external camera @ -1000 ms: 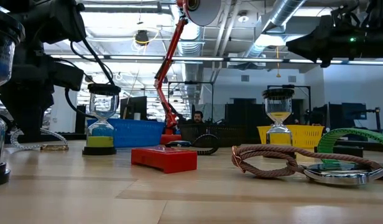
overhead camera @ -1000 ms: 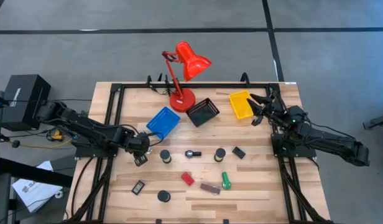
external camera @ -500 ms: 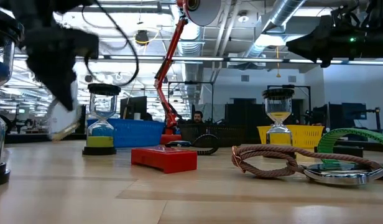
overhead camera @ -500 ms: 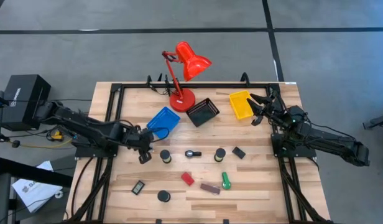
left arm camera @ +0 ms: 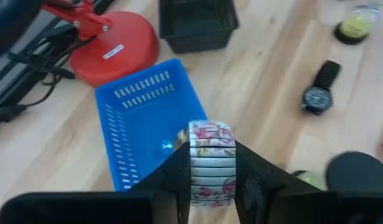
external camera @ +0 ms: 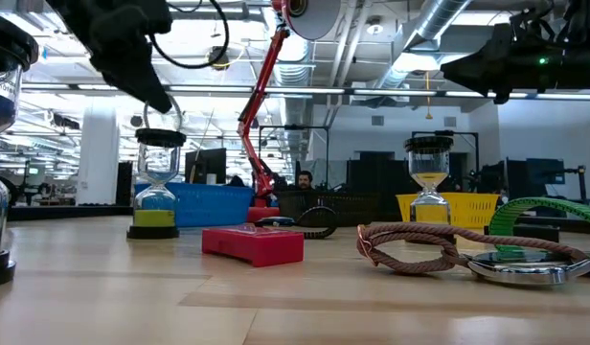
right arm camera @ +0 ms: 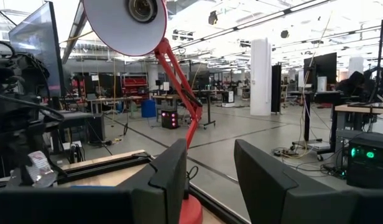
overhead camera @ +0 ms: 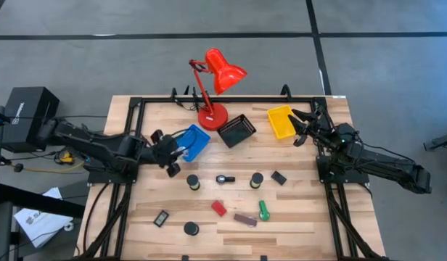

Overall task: Pick & Place Office items
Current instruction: Put the white wristwatch into the blue bin

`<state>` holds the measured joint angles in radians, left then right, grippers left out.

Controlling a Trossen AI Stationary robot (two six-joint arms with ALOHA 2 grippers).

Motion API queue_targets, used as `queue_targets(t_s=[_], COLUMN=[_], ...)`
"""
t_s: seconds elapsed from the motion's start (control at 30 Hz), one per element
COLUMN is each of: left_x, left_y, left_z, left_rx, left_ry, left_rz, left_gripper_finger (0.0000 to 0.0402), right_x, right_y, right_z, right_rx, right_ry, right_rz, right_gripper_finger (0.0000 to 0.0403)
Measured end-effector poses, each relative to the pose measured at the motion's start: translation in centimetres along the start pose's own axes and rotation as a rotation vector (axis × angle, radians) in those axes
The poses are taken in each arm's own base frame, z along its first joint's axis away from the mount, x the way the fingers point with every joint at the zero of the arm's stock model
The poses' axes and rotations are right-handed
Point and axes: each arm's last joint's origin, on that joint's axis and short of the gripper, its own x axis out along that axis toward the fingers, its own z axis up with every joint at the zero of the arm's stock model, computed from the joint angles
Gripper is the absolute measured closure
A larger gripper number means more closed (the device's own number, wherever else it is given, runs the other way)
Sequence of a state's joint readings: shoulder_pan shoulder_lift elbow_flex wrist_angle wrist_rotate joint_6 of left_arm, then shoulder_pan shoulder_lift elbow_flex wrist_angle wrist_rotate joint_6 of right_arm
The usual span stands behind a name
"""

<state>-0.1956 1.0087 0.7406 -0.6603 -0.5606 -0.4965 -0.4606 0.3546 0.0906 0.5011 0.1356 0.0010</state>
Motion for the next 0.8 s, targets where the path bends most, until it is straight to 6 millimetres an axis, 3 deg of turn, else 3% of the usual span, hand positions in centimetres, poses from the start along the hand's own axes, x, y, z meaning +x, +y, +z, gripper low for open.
queue_targets(t_s=[0.2,0.47,0.6,0.8], left_x=[2.4,7.5,9.6,11.3], left_y=[0.8,1.4,1.4,1.8], left_z=[0.4,0.8,0.5,-0.1], left_rx=[-0.027,-0.07,-0.099,-0.146], left_ry=[0.029,0.089,0.137,0.224], left_rz=[0.154,0.296,0.297,0.27], left_gripper_finger=[0.0328,0.0321,0.0322,0.0288], right_x=[0.0,0.0,0.0,0.0], right_y=[0.0,0.0,0.0,0.0], right_z=[0.0,-0.1,-0.2,-0.3], right_rx=[0.0,-0.001,-0.002,-0.004], right_ry=[0.002,0.007,0.019,0.03], right_rz=[0.0,0.0,0.0,0.001], right_gripper_finger=[0.0275,0.0275,0.0275,0.0275])
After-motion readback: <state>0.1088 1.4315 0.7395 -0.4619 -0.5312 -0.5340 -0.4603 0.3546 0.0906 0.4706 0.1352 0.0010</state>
